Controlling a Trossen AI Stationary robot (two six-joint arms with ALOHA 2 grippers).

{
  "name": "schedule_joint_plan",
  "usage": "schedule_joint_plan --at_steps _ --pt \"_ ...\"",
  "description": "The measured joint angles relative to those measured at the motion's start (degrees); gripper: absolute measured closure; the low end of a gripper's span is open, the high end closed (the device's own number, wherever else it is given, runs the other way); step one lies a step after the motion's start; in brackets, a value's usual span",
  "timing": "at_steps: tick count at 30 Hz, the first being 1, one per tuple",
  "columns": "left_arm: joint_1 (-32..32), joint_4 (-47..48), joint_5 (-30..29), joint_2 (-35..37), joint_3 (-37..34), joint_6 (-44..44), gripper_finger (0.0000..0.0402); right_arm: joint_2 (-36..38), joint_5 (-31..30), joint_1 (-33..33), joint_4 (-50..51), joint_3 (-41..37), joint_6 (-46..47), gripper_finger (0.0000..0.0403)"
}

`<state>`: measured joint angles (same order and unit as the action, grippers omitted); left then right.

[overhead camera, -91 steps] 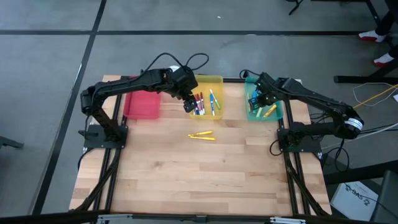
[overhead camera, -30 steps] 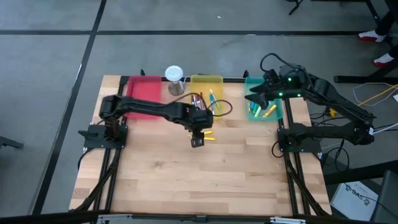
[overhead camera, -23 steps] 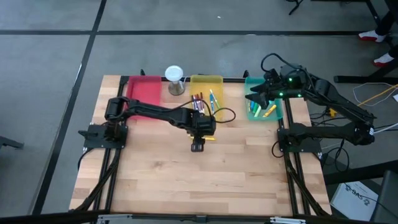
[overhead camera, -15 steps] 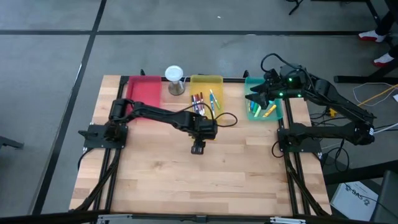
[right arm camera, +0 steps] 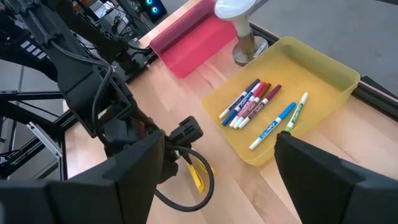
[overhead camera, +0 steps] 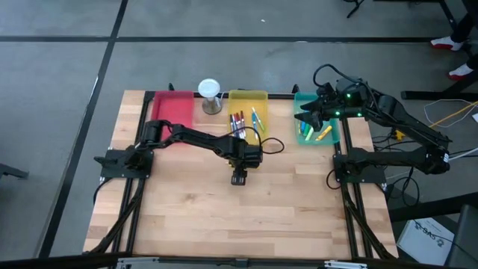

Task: Pick & Place Markers
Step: Put the bottom yellow pen into the red bin

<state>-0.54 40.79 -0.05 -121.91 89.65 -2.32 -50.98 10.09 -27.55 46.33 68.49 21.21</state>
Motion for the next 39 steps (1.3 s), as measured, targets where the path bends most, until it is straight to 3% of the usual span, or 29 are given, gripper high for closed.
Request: schedule_joint_plan --at_steps 12,24,39 --pt "-1.2 -1.0 -1.5 -0.7 0.0 -1.0 0.0199 0.0 0.0 0.0 0.2 0.0 -0.2 0.0105" --pt "-1.6 -0.7 0.8 -2.5 0.2 -1.5 0.0202 0.0 0.0 0.0 0.2 0.0 -0.2 0.0105" --pt "-1.5 -0.5 1.4 -2.7 0.1 -1.5 0.0334 0.0 -1.4 0.0 0.2 0.0 0.9 0.0105"
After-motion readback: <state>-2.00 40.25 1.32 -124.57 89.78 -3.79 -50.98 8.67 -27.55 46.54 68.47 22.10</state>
